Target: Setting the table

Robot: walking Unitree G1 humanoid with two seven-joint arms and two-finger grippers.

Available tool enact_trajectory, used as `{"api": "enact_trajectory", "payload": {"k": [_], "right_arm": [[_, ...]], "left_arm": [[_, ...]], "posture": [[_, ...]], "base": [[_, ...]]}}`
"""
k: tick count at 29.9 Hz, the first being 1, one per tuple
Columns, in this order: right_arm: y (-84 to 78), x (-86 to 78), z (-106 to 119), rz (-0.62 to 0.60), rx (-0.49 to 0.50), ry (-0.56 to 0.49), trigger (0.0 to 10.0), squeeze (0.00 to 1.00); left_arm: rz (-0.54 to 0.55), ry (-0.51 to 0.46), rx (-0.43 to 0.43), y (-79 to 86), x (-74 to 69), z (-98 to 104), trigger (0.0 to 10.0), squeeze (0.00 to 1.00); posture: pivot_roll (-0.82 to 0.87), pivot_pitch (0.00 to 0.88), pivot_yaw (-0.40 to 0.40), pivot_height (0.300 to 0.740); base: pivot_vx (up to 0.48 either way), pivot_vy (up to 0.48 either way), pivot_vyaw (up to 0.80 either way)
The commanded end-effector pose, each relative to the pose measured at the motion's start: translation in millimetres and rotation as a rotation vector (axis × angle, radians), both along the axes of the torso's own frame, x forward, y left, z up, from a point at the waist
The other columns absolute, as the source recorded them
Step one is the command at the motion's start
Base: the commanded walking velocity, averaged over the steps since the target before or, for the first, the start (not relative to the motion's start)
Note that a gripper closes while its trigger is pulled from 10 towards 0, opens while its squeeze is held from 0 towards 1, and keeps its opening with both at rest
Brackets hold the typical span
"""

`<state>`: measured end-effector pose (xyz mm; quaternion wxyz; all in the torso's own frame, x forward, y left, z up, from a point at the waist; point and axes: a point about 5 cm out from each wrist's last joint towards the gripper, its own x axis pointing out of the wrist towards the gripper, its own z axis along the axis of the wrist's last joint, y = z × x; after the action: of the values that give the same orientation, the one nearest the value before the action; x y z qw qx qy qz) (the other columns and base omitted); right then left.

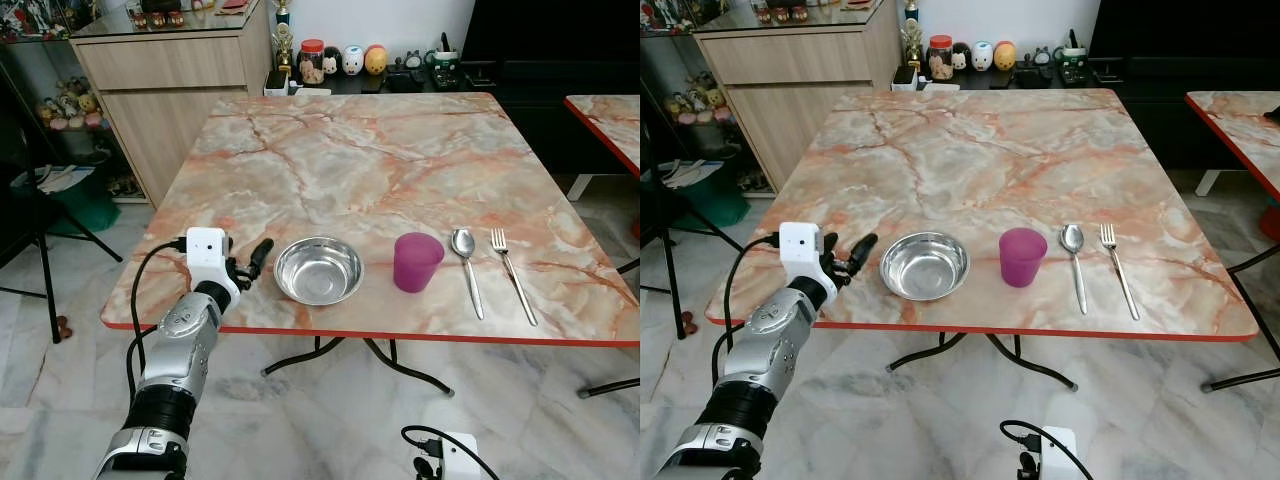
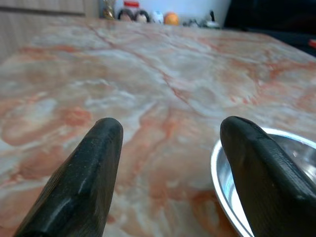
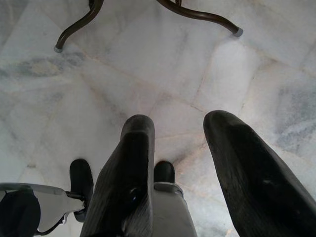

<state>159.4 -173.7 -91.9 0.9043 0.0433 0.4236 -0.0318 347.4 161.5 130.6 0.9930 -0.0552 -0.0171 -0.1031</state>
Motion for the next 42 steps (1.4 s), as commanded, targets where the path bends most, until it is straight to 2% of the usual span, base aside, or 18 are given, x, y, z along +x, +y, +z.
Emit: {"api": "enact_trajectory", "payload": {"k": [1, 5, 19, 28, 33, 36, 37, 38, 39, 42], "right_arm": [[0.3, -2.5, -1.4, 0.005, 0.003, 0.015, 10.0, 0.0], [0.3, -2.5, -1.3, 0.007, 0.003, 0.015, 10.0, 0.0], [0.7, -2.3, -1.2, 0.014, 0.009, 0.014, 10.0, 0.0], [0.7, -2.3, -1.3, 0.015, 0.012, 0.015, 10.0, 0.0], [0.6, -3.4, -1.7, 0.014, 0.013, 0.016, 10.0, 0.0], [0.4, -4.0, -1.9, 0.023, 0.011, 0.02, 10.0, 0.0], [0.4, -4.0, -1.9, 0.027, 0.011, 0.021, 10.0, 0.0], [0.5, -4.0, -1.9, 0.027, 0.011, 0.021, 10.0, 0.0], [0.5, -4.2, -2.0, 0.026, 0.012, 0.021, 10.0, 0.0], [0.3, -4.5, -2.1, 0.027, 0.012, 0.021, 10.0, 0.0]], "left_arm": [[0.018, -0.022, 0.01, 4.7, -0.3, 4.7, 10.0, 0.0], [0.015, -0.012, 0.025, 6.1, 0.1, 3.7, 10.0, 0.0], [0.048, 0.006, 0.077, 14.5, 1.3, -1.2, 10.0, 0.0], [0.108, -0.001, 0.081, 26.4, 9.0, 6.6, 10.0, 0.0], [0.122, 0.077, 0.084, 26.2, 9.7, -5.4, 10.0, 0.0], [0.176, 0.182, 0.023, 28.4, 11.1, -15.0, 10.0, 0.0], [0.218, 0.242, -0.033, 30.6, 11.9, -19.4, 10.0, 0.0], [0.239, 0.264, -0.082, 31.5, 12.4, -20.5, 10.0, 0.0], [0.247, 0.266, -0.112, 32.1, 12.8, -19.9, 10.0, 0.0], [0.226, 0.225, -0.099, 31.1, 15.0, -12.8, 10.0, 0.0]], "posture": [[0.1, 0.0, 0.001, 0.74], [0.1, 0.0, 0.001, 0.74], [0.1, 0.0, 0.0, 0.74], [0.1, 0.0, -0.001, 0.74], [0.09, 0.0, 0.002, 0.74], [0.09, 0.0, -0.001, 0.74], [0.09, 0.0, -0.001, 0.74], [0.09, 0.0, -0.001, 0.74], [0.09, 0.0, -0.002, 0.74], [0.09, 0.0, -0.003, 0.74]], "base": [[0.0, -0.461, 0.0], [0.0, -0.458, 0.0], [0.0, 0.0, 0.0], [0.0, 0.0, 0.0], [0.0, 0.0, 0.0], [0.0, 0.0, 0.0], [0.0, 0.0, 0.0], [0.0, 0.0, 0.0], [0.0, 0.0, 0.0], [0.0, 0.0, 0.0]]}}
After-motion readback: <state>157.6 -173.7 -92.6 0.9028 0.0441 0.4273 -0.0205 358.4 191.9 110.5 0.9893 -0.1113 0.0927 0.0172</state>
